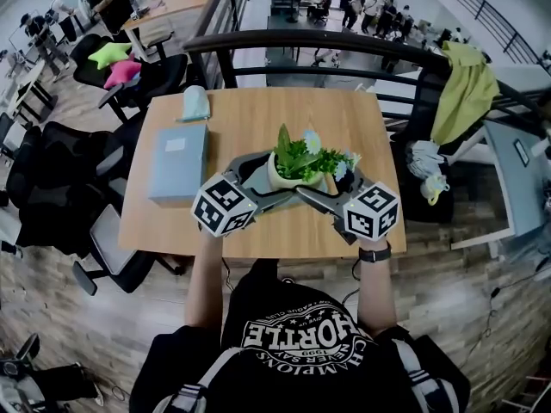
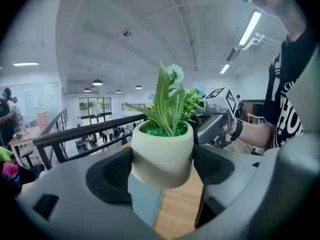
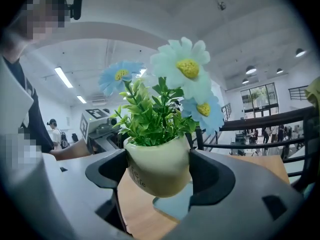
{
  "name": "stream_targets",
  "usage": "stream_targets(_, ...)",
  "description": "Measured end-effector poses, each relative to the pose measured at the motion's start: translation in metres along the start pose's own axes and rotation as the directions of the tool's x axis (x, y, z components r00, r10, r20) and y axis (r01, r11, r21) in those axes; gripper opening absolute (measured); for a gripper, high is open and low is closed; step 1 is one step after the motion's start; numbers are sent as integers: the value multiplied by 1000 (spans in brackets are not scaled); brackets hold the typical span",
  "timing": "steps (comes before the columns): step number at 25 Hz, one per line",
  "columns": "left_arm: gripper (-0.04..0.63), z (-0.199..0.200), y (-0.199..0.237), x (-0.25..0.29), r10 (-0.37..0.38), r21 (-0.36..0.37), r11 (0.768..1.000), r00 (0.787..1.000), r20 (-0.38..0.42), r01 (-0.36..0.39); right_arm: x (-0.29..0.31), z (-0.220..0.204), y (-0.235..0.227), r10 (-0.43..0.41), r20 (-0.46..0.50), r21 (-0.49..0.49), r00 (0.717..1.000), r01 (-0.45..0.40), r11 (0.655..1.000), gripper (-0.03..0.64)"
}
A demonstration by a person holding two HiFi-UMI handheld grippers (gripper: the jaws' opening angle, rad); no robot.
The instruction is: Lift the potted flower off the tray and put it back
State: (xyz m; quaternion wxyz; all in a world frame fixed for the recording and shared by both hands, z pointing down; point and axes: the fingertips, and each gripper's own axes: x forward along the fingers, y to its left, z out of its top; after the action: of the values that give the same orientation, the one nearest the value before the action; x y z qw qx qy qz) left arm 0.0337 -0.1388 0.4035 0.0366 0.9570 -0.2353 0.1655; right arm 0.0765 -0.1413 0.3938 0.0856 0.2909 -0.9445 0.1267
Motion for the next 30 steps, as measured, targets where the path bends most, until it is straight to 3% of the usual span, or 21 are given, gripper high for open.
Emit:
stream_targets(16, 403, -1, -15, 2, -1, 12, 1000, 1000, 20, 1, -14, -7, 4, 0, 7, -8, 1000, 0, 1000, 410)
stream_targets(30, 403, -42, -1, -1, 33, 12, 999, 999, -21, -32, 18, -37, 6, 26, -69, -33, 997, -29, 999, 411)
